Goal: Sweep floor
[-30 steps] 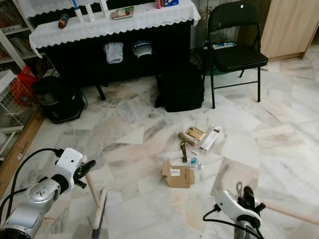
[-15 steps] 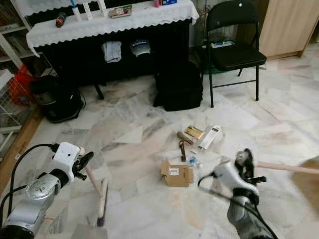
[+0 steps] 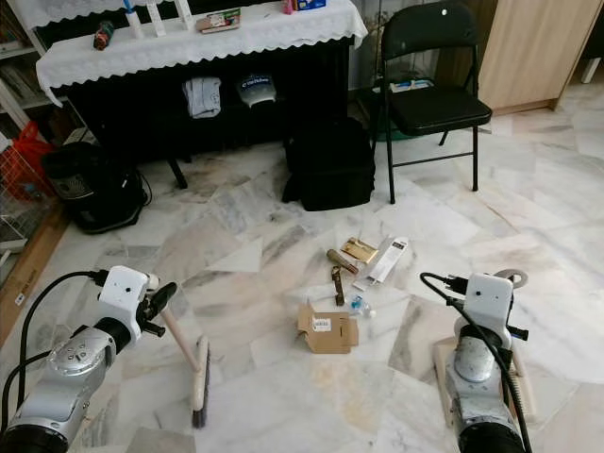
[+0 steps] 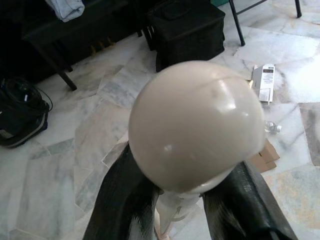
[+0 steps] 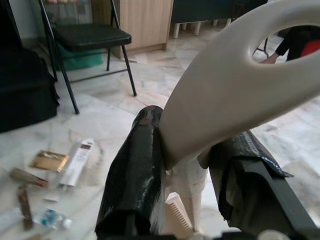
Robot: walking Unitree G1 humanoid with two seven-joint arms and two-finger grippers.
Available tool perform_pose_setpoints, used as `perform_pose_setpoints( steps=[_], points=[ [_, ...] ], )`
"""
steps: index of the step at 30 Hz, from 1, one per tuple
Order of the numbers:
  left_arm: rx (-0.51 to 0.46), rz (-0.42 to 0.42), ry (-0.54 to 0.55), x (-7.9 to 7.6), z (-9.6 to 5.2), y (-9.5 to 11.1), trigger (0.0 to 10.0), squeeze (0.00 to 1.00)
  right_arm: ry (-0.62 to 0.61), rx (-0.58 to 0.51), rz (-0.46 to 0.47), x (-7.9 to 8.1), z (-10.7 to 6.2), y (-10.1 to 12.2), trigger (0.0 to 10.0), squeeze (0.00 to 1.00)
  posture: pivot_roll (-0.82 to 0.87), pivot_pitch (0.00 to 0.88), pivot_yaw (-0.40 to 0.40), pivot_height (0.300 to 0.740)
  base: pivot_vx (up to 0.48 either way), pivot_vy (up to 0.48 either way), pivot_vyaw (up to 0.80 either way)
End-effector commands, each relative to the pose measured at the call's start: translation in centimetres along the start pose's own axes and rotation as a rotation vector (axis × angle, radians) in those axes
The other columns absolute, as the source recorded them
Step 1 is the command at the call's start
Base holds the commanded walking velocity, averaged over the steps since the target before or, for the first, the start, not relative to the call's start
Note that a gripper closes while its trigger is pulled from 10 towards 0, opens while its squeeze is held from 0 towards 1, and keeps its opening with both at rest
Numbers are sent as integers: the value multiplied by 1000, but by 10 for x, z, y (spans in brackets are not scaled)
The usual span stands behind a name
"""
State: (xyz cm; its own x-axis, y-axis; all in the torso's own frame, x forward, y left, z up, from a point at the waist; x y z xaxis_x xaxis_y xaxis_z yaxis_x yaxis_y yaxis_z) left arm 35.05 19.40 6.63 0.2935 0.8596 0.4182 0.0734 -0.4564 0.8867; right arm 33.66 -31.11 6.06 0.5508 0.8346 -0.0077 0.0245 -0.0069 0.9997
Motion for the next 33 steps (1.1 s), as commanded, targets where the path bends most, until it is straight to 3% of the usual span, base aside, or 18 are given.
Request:
perform_pose_setpoints(
  steps=[1, 6, 9, 12, 20, 25, 33],
  points=[
    [-26, -2, 48, 14, 0, 6, 10000, 0, 47, -12, 109, 15, -4, 5, 10000, 0, -99, 0, 122, 740, 0, 0, 0],
    [-23, -15, 49, 15, 0, 6, 10000, 0, 86, -30, 154, 24, 1, 22, 10000, 0, -100, 0, 122, 740, 0, 0, 0],
    [-23, -21, 42, 15, 1, 6, 10000, 0, 159, -43, 163, 41, 1, 34, 10000, 0, -104, 0, 126, 740, 0, 0, 0],
    [-22, -24, 33, 13, 1, 6, 10000, 0, 180, -68, 185, 47, -3, 40, 10000, 0, -105, 0, 126, 740, 0, 0, 0],
    [-24, -34, 25, 10, 2, 7, 10000, 0, 156, -27, 218, 51, -20, 31, 10000, 0, -107, 0, 128, 740, 0, 0, 0],
    [-26, -40, 39, 11, 3, 7, 10000, 0, 147, -39, 214, 50, -24, 33, 10000, 0, -113, 0, 128, 740, 0, 0, 0],
    [-42, -56, 64, 13, 8, 13, 10000, 0, -4, -38, 223, 25, -25, 39, 10000, 0, -126, 0, 126, 740, 0, 0, 0]
  ],
)
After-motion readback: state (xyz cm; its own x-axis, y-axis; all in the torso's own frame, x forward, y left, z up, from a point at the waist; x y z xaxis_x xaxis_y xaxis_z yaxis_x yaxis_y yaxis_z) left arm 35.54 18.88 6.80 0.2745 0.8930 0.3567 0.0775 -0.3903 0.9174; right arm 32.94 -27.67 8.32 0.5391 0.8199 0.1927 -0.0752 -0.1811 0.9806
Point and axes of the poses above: a point about 5 cm out from each wrist's last joint towards the gripper, its own z axis pointing out of the wrist towards the gripper, its own y axis along the axis of the wrist's last joint, x = y × z, the point moved 6 cm from there along z, pointing out of the wrist towards the gripper, and after that the axes turned 13 degrees about z, right-handed, at the moved point
